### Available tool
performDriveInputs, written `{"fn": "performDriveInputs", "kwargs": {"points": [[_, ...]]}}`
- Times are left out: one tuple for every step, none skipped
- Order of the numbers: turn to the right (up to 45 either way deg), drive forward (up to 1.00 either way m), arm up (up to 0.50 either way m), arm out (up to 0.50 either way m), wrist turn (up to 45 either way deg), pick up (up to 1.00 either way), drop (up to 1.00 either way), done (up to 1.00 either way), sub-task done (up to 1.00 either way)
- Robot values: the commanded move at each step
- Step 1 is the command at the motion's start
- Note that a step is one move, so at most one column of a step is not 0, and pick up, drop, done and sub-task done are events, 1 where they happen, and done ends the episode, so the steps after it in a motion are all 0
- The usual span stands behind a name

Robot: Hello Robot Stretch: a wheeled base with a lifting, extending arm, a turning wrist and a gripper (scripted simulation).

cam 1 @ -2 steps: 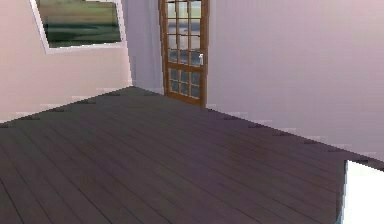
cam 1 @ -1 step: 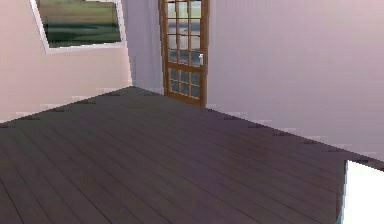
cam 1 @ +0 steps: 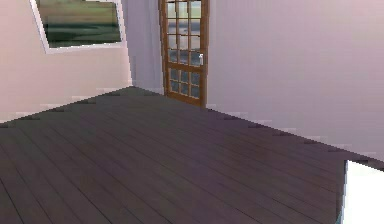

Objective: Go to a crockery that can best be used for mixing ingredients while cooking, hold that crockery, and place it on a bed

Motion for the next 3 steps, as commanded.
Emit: {"fn": "performDriveInputs", "kwargs": {"points": [[0.0,0.0,0.1,0.0,0.0,0.0,0.0,0.0,0.0],[0.0,0.0,0.14,0.0,0.0,0.0,0.0,0.0,0.0],[0.0,0.0,0.0,0.0,-45.0,0.0,0.0,0.0,0.0]]}}
